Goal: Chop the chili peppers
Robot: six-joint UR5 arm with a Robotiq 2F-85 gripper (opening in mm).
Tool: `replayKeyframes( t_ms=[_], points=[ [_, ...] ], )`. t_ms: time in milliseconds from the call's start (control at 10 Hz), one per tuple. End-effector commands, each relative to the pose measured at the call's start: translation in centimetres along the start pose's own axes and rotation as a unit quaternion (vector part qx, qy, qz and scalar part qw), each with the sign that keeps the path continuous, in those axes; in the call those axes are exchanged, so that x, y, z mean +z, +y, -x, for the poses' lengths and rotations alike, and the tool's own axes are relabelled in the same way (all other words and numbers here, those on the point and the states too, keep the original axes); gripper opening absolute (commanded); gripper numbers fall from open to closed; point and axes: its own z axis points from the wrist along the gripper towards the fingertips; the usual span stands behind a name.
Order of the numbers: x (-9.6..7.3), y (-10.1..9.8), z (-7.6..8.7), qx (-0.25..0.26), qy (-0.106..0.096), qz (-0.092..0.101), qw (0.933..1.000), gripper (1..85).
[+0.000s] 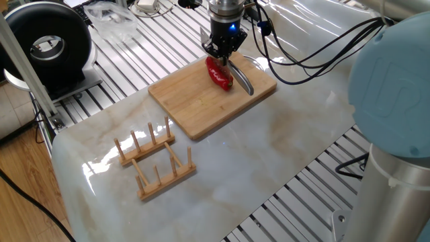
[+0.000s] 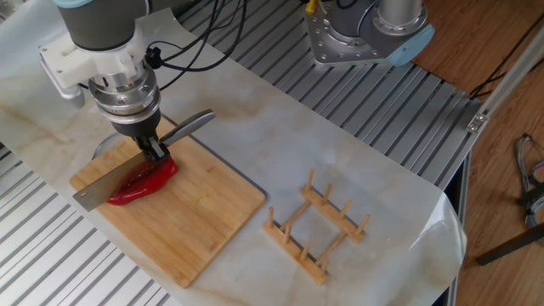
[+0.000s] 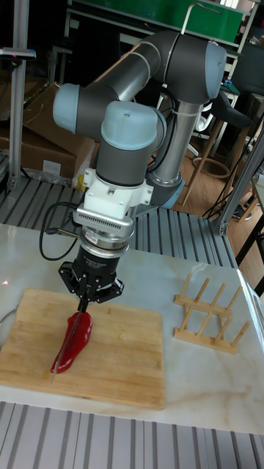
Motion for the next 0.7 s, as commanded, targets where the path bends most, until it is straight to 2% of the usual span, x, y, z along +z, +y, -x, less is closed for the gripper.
replayKeyframes(
  t_ms=[0, 600],
  points=[
    [-0.06, 0.47, 0.22, 0.002, -0.004, 0.013, 0.9999, 1.3],
    [-0.25, 0.67, 0.24, -0.008, -0.008, 0.035, 0.9993, 1.3]
  ],
)
